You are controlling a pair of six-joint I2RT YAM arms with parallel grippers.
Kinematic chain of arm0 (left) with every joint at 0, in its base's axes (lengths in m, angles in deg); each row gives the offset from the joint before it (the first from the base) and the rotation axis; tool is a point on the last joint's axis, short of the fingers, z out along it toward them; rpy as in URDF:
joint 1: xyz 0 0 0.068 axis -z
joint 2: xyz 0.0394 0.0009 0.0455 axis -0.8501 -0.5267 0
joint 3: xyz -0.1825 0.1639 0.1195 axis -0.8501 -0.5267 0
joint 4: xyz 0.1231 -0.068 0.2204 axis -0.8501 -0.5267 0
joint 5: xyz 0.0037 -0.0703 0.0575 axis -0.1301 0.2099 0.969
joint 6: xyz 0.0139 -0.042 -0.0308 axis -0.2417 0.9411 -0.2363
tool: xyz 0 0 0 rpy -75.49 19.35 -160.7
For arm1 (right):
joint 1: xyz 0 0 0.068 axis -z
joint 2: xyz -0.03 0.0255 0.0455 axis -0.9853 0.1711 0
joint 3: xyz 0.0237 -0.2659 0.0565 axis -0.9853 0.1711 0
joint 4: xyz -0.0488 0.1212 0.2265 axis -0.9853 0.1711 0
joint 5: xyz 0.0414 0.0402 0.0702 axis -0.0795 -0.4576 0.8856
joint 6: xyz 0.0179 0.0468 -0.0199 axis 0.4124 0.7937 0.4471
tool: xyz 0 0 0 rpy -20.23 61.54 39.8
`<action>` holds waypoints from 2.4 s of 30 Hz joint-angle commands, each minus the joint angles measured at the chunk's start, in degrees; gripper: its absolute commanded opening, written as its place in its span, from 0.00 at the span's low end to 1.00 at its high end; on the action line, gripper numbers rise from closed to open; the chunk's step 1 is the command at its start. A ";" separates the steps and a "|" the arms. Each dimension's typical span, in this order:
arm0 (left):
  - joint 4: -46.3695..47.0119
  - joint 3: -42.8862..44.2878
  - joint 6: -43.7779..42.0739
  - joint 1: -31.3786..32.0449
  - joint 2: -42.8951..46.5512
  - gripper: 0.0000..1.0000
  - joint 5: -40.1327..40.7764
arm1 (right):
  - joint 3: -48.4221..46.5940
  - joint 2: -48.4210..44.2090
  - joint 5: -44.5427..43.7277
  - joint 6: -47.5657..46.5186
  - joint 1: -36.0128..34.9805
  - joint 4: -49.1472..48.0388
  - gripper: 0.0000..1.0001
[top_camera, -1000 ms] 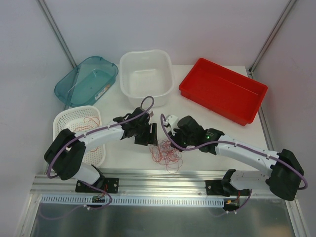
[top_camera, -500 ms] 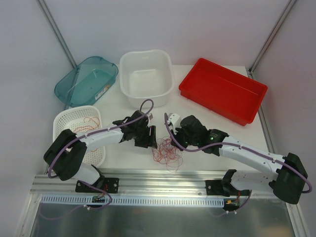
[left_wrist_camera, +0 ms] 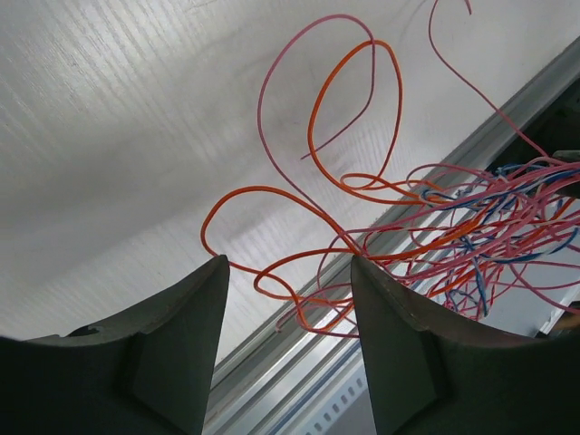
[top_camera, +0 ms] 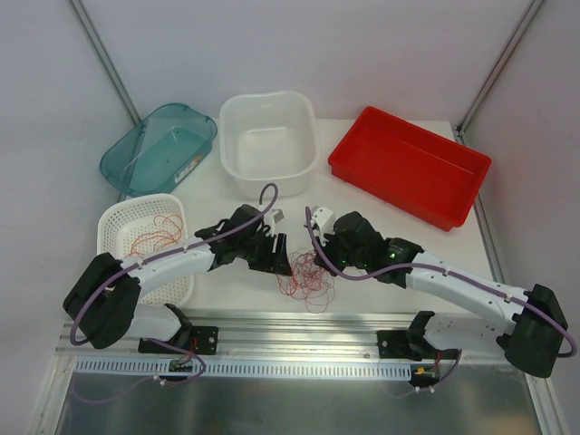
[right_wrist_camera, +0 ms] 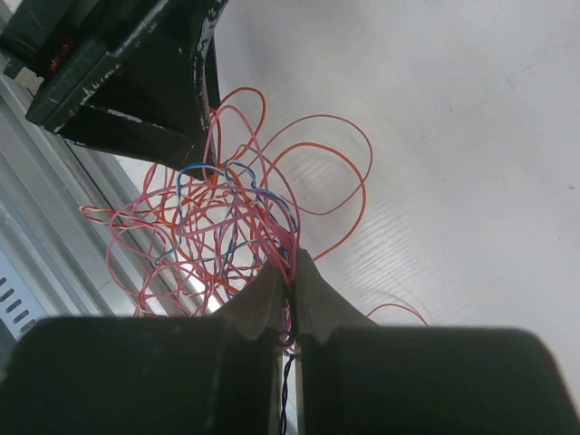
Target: Untangle the cables
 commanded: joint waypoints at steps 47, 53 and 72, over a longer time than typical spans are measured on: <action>-27.40 26.22 -11.26 -19.70 20.37 0.00 32.76 | 0.67 -14.95 -26.27 17.30 17.31 21.01 0.01; -32.17 36.15 -16.80 -24.35 20.99 0.00 38.30 | 2.34 -12.48 -25.48 21.17 21.18 22.42 0.02; -42.01 47.06 -19.97 -33.85 19.23 0.00 43.40 | 6.39 -7.48 -14.67 22.40 32.96 19.78 0.11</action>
